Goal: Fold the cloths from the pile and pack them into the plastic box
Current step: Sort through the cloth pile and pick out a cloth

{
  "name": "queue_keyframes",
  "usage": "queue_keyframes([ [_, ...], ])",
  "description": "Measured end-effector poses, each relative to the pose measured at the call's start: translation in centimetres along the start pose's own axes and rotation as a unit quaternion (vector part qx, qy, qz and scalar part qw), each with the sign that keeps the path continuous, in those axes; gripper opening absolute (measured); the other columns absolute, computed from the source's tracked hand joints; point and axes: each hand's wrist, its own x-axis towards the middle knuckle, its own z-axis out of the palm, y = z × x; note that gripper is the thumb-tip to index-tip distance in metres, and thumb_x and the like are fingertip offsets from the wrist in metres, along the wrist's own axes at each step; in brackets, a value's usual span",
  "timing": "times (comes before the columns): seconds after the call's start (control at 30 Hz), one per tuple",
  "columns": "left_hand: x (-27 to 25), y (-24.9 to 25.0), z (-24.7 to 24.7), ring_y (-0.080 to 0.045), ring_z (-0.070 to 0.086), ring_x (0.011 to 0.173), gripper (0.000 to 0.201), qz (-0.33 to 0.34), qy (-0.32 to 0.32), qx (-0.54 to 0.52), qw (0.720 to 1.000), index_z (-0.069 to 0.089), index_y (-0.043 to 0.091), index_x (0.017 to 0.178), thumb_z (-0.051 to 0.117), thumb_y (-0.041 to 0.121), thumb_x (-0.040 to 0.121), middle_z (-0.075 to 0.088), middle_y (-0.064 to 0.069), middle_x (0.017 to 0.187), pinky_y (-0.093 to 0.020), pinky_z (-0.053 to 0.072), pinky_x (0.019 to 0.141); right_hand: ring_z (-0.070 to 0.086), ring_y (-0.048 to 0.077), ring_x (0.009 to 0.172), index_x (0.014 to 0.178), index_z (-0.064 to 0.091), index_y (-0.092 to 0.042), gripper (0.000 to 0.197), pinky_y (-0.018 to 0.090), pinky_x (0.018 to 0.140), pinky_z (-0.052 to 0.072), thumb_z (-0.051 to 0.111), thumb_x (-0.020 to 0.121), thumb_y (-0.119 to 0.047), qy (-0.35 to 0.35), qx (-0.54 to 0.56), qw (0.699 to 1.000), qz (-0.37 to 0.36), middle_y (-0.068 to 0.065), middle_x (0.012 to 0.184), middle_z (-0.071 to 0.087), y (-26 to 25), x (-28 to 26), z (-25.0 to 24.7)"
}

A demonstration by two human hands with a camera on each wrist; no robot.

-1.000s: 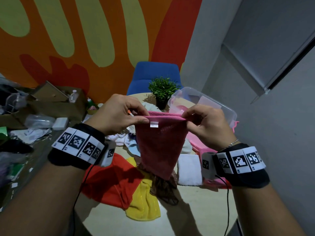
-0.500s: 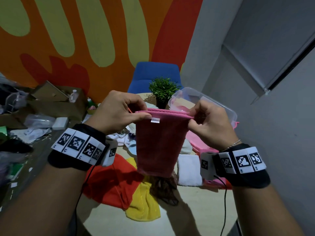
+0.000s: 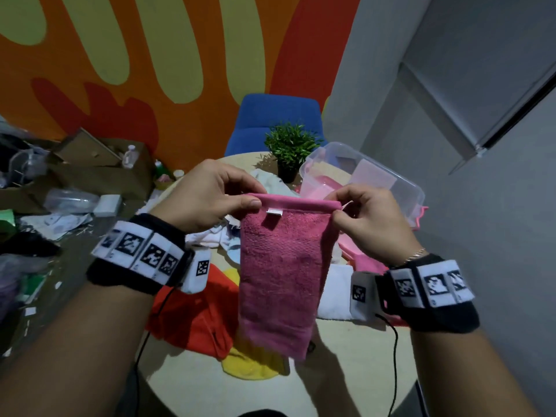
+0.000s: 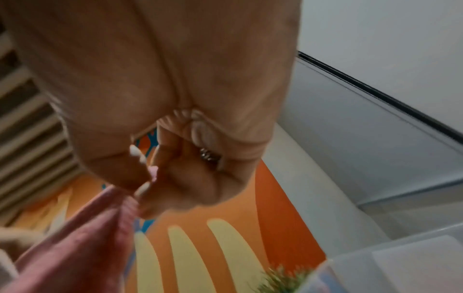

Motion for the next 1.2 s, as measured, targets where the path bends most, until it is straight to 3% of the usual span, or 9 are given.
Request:
queue_keyframes([
  [0.23,2.1,-9.9,6.1,-0.01,0.066,0.071,0.011,-0.086,0.048,0.138,0.986,0.077,0.02,0.082,0.08,0.01,0.08,0.072,0.005,0.076,-0.027,0.054,0.066,0.067,0.013,0.068,0.075,0.069,-0.024,0.022,0.034,0.071,0.058,0.068,0.078,-0.002,-0.02,-0.138,0.985,0.101,-0.007,0.075,0.07,9.3,2.6,6.4],
  [0.33,0.0,-13.3,7.7,-0.002,0.062,0.066,0.012,-0.134,-0.069,0.153,0.977,0.076,0.019,0.079,0.084,0.01,0.076,0.072,0.005,0.076,-0.023,0.048,0.066,0.064,0.01,0.07,0.076,0.07,-0.019,0.017,0.03,0.07,0.054,0.07,0.075,-0.002,-0.139,-0.171,0.97,0.107,-0.003,0.079,0.072,12.0,-0.9,8.5],
  [0.5,-5.0,-15.7,11.1,0.004,0.049,0.057,0.024,-0.152,-0.333,0.236,0.9,0.078,0.011,0.096,0.085,0.016,0.074,0.068,0.002,0.08,-0.002,0.034,0.053,0.061,0.008,0.07,0.08,0.075,-0.016,0.016,0.021,0.07,0.049,0.073,0.072,-0.003,-0.309,-0.159,0.93,0.119,-0.004,0.082,0.07,14.4,-7.3,10.7],
  [0.73,-7.0,-17.4,13.6,-0.007,0.063,0.074,0.023,-0.162,-0.377,0.24,0.88,0.08,0.015,0.093,0.087,0.022,0.072,0.076,0.003,0.09,-0.006,0.04,0.057,0.06,0.009,0.077,0.09,0.077,-0.015,0.016,0.016,0.072,0.046,0.077,0.075,-0.012,-0.387,-0.199,0.89,0.138,-0.007,0.083,0.065,15.5,-9.4,12.7],
  [0.83,-7.2,-18.3,13.8,-0.017,0.066,0.071,0.029,-0.174,-0.276,0.225,0.918,0.076,0.014,0.08,0.084,0.041,0.075,0.073,0.0,0.078,-0.027,0.049,0.062,0.059,0.008,0.068,0.076,0.071,-0.02,0.021,0.023,0.068,0.048,0.08,0.077,-0.038,-0.325,-0.206,0.906,0.177,-0.005,0.075,0.068,16.3,-8.9,12.7],
  [0.93,-7.1,-19.7,14.0,-0.014,0.058,0.089,0.031,-0.206,-0.038,0.167,0.963,0.061,0.015,0.107,0.077,0.028,0.084,0.06,0.004,0.1,-0.026,0.042,0.074,0.063,0.016,0.087,0.099,0.063,-0.019,0.027,0.026,0.074,0.044,0.076,0.082,-0.037,-0.147,-0.182,0.942,0.24,-0.002,0.09,0.066,17.4,-7.8,12.7],
  [1.0,-6.6,-20.1,14.2,-0.015,0.056,0.101,0.046,-0.274,-0.019,0.047,0.96,0.046,0.017,0.124,0.074,0.017,0.088,0.054,0.004,0.114,-0.024,0.043,0.078,0.062,0.021,0.105,0.137,0.049,-0.01,0.066,0.024,0.085,0.043,0.078,0.082,-0.033,-0.136,-0.129,0.94,0.283,0.006,0.112,0.066,17.5,-7.3,13.0],
  [1.07,-6.3,-20.5,14.5,-0.019,0.062,0.097,0.048,-0.323,-0.036,-0.026,0.945,0.044,0.018,0.125,0.074,0.01,0.088,0.06,0.0,0.108,-0.023,0.047,0.073,0.06,0.018,0.099,0.147,0.037,-0.006,0.084,0.022,0.083,0.041,0.081,0.08,-0.031,-0.145,-0.085,0.936,0.309,0.008,0.114,0.066,17.5,-7.1,14.0],
  [1.2,-5.9,-20.9,14.4,-0.012,0.062,0.077,0.012,-0.306,-0.086,0.027,0.948,0.069,0.012,0.101,0.073,0.014,0.09,0.064,0.009,0.079,-0.018,0.046,0.07,0.067,0.016,0.086,0.118,0.066,-0.011,0.047,0.031,0.085,0.055,0.084,0.076,-0.021,-0.102,-0.011,0.934,0.343,-0.001,0.096,0.071,18.8,-7.5,15.6],
])
